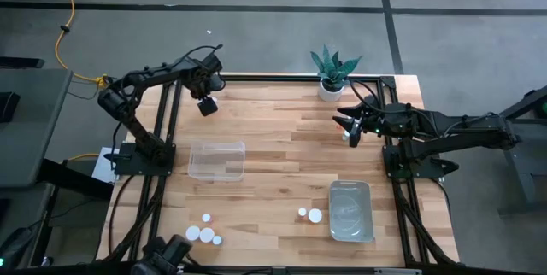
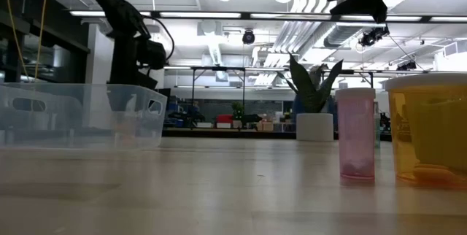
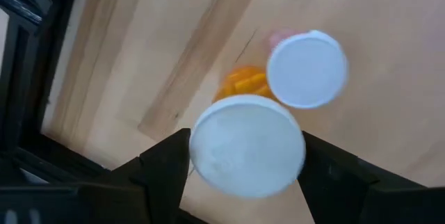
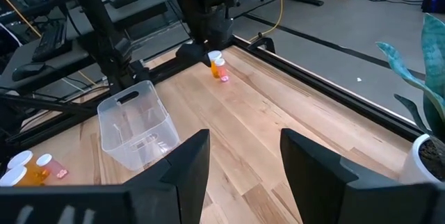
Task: Pick and place medicine bottles into bin by pill shape (circle, oval)
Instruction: Put the large orange pill bottle into the transparent bin
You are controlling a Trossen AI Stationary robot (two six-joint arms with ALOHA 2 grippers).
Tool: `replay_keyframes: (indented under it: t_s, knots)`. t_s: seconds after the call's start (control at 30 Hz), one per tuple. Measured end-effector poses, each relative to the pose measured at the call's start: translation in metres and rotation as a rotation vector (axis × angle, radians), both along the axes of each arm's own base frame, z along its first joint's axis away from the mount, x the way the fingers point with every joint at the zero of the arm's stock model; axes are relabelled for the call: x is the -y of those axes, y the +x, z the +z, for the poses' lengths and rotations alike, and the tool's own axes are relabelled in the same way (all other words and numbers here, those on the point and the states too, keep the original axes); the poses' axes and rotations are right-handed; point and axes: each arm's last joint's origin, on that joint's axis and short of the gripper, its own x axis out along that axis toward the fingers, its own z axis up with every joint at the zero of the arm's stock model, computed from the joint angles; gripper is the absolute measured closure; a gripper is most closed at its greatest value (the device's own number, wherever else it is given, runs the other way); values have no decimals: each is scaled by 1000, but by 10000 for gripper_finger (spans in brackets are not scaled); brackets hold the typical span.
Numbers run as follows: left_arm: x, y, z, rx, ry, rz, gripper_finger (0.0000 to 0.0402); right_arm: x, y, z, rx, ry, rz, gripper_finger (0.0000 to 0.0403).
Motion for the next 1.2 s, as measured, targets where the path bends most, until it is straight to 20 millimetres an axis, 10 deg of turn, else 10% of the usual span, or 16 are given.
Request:
replay_keyframes:
  t_s: [0.67, 1.03, 1.2]
  knots:
    - [0, 0, 3, -27, -18, -8, 220, 0, 0, 0, 0, 0, 0, 233]
    - [-12, 9, 84, 13, -2, 92, 215, 0, 0, 0, 1, 0, -1, 233]
    - [15, 17, 122, 178, 17, 127, 215, 0, 0, 0, 0, 0, 0, 233]
